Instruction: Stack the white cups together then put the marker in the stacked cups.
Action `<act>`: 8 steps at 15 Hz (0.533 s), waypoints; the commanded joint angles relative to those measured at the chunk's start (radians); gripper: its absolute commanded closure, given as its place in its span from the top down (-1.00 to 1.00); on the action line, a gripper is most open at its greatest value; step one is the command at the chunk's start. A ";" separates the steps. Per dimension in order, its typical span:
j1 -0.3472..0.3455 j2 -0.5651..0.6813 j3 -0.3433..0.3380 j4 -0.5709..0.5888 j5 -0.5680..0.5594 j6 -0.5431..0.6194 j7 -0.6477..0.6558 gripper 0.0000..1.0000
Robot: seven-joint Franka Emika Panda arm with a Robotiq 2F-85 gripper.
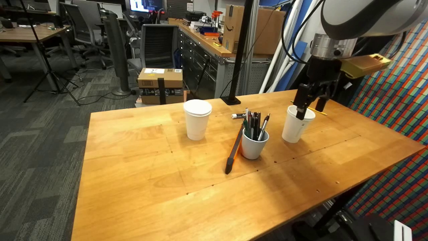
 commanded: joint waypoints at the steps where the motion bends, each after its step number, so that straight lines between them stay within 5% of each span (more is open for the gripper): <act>1: 0.022 0.064 -0.036 0.062 0.067 0.057 -0.142 1.00; 8: 0.020 0.170 -0.044 0.149 0.174 0.088 -0.344 1.00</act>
